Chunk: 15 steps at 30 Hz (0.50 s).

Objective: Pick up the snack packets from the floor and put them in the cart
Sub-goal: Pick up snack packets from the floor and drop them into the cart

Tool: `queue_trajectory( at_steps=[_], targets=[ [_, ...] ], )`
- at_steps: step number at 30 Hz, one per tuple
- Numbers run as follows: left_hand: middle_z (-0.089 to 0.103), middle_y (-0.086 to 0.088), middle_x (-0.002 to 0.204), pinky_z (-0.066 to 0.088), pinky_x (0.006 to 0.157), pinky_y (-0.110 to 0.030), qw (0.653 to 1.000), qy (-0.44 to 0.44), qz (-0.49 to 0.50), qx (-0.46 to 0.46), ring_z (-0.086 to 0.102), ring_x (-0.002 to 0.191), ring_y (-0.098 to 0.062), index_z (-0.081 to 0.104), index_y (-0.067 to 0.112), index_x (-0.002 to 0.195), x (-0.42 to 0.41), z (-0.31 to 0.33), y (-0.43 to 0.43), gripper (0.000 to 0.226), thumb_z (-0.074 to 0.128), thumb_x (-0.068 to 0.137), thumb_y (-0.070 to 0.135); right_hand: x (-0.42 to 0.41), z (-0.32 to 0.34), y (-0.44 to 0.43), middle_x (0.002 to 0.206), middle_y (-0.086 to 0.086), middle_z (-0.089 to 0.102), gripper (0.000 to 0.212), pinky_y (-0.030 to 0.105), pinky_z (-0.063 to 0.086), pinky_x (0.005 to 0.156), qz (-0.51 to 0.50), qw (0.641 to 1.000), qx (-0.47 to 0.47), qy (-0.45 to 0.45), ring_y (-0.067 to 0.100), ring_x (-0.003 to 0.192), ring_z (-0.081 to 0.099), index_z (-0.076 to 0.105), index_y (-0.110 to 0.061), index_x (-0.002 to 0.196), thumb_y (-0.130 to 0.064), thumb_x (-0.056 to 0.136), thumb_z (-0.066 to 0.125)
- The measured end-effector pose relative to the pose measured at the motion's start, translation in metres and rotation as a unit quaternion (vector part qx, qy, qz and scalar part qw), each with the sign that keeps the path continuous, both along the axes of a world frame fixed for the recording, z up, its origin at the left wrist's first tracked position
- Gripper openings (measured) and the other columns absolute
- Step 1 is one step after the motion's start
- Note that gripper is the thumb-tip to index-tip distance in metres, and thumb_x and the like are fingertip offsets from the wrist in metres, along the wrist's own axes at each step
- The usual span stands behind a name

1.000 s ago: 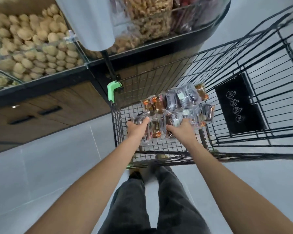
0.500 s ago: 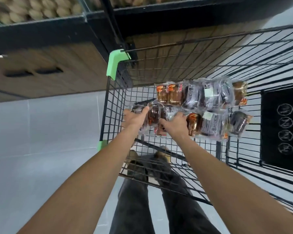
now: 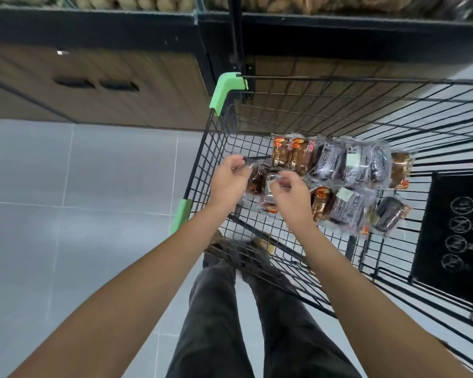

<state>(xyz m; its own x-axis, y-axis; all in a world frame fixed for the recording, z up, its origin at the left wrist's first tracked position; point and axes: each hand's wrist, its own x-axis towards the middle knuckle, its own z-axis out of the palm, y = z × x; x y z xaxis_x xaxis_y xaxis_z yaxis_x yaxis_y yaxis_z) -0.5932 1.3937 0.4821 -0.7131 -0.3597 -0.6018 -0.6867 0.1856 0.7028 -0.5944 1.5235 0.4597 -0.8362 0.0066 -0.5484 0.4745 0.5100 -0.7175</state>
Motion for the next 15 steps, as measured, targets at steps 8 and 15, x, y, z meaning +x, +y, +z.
queue_trajectory(
  at_steps=[8,15],
  targets=[
    [0.054,0.002,0.13,0.037,0.094,-0.02,0.992,0.085,0.075,0.052,0.051,0.109,-0.005,0.046,0.014,0.134,0.043,0.085,-0.062,0.043,0.056,0.092,0.012,0.01,0.091,-0.049,0.106,-0.01,0.06,0.031,0.011,0.042,0.083,0.088,0.993,-0.071,0.029,-0.003,0.095,0.055,0.053,-0.014,0.125,-0.018,0.094,0.055],
    [0.051,-0.006,0.133,0.041,0.071,-0.004,0.973,0.142,0.182,0.023,0.051,0.101,-0.011,0.045,0.008,0.134,0.107,0.145,-0.173,0.046,0.058,0.09,0.005,0.023,0.164,-0.172,0.101,0.003,0.066,0.021,0.027,0.049,0.081,0.277,0.955,-0.078,0.075,0.015,0.095,0.063,0.057,-0.021,0.11,-0.019,0.089,0.059]
  ],
)
